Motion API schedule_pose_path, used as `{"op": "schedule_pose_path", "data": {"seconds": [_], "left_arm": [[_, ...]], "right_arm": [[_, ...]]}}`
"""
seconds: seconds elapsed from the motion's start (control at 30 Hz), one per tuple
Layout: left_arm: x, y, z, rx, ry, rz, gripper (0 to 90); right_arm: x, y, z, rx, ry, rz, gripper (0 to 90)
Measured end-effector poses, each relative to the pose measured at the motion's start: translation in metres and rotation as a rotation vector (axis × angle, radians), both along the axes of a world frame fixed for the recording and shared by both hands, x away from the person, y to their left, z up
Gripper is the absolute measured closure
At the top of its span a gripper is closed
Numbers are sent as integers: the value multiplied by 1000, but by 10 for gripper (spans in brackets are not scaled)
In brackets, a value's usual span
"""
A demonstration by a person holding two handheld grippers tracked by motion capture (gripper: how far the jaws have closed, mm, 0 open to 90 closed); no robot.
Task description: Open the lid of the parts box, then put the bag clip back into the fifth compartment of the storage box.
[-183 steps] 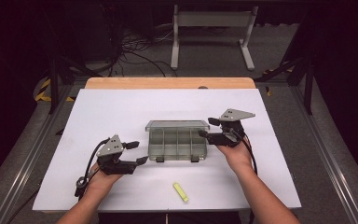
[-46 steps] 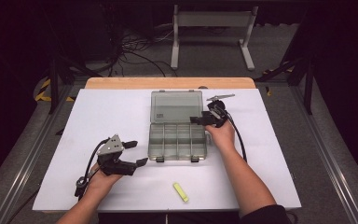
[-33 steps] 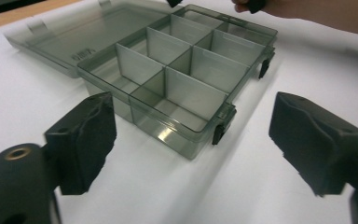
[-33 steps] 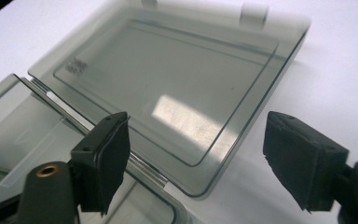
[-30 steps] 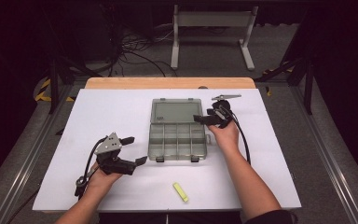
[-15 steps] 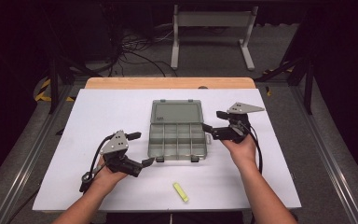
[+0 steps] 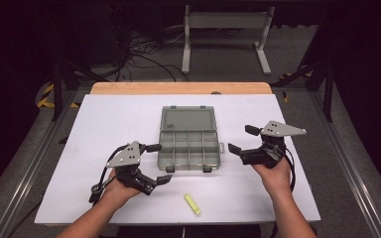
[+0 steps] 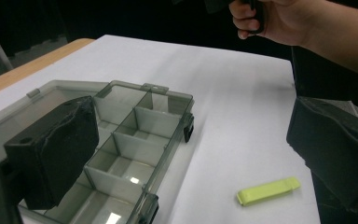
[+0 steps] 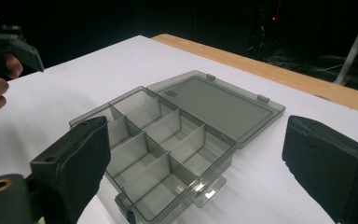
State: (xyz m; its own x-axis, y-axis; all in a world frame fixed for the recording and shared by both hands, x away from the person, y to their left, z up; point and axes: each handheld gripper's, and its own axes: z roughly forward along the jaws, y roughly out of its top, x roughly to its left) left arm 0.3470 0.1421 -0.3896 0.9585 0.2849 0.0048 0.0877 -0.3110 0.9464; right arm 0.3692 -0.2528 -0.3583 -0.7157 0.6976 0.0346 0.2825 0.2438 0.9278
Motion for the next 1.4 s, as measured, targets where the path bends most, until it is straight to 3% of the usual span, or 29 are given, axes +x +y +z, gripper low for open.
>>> {"op": "schedule_pose_path", "data": {"seconds": [0.3,0.47,0.57,0.63,0.67,0.7,0.83,0.97,1.1,1.27,1.4], "left_arm": [[-8,-18,7,113,-12,-72,93],[-11,-32,13,236,-18,-114,90],[-15,-43,14,312,-42,-133,87],[-16,-49,16,359,-34,-141,87],[-16,-54,15,385,-11,-177,82],[-16,-54,15,385,-11,-177,79],[-18,-65,14,452,-23,-194,83],[-16,-75,13,483,3,-225,86],[-14,-87,11,555,24,-259,97],[-15,-93,9,573,26,-281,117],[-17,-97,2,634,22,-286,121]], "right_arm": [[-6,2,2,-33,-7,-5,15],[-7,1,2,-27,-4,16,41],[-8,-3,2,-15,-18,18,65],[-9,-4,3,-13,-28,19,70],[-9,-5,4,-10,-31,16,71],[-9,-5,4,-10,-31,16,71],[-9,-8,5,2,-37,13,72],[-9,-9,5,-2,-30,11,74],[-9,-8,6,0,-35,19,75],[-8,-8,6,-1,-30,19,75],[-7,-7,5,-9,-25,24,76]]}}
